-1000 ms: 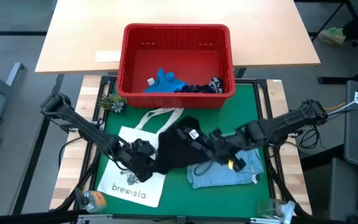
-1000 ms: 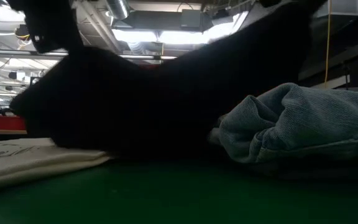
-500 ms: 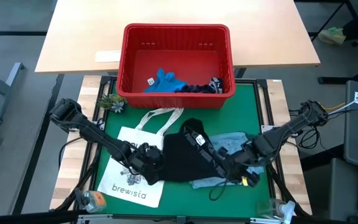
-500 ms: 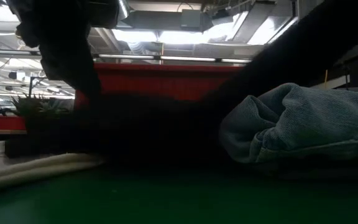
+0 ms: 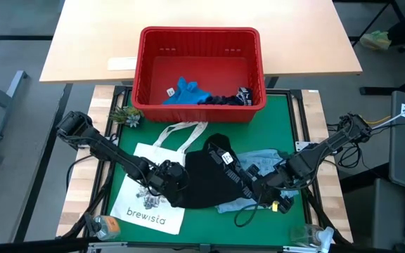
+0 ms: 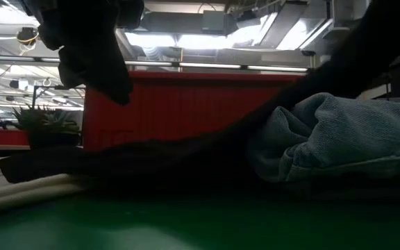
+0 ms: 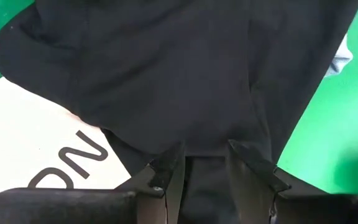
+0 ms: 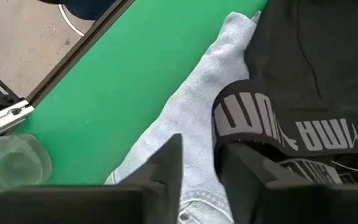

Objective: Fold Laundry from Bin
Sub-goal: Fold the black boxer

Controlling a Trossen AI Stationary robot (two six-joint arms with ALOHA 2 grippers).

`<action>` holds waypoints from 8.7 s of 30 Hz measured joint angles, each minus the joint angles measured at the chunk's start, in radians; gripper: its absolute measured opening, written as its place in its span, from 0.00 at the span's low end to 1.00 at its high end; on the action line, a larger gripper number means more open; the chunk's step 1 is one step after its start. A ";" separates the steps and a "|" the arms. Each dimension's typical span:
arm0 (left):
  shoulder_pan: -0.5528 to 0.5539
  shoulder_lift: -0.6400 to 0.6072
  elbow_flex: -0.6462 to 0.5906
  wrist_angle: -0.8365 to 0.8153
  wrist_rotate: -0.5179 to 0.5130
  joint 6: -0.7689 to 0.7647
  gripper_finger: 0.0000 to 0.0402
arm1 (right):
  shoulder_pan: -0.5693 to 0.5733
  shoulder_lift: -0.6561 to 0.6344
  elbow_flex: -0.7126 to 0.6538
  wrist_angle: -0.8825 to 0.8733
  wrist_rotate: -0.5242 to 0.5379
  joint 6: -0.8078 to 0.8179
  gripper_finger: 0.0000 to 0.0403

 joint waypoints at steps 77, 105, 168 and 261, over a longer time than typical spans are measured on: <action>-0.014 -0.001 0.000 -0.002 -0.030 -0.002 0.28 | -0.418 0.267 0.000 0.053 -0.263 0.207 0.37; -0.028 -0.001 0.000 0.021 0.015 -0.002 0.28 | -0.419 0.306 -0.007 0.194 -0.228 0.205 0.37; 0.045 -0.001 -0.001 0.266 -0.254 0.258 0.28 | 0.209 0.110 -0.006 0.069 -0.237 0.523 0.01; 0.356 -0.250 0.241 0.051 0.010 1.047 0.00 | 0.128 0.057 0.358 -0.213 0.429 0.050 0.01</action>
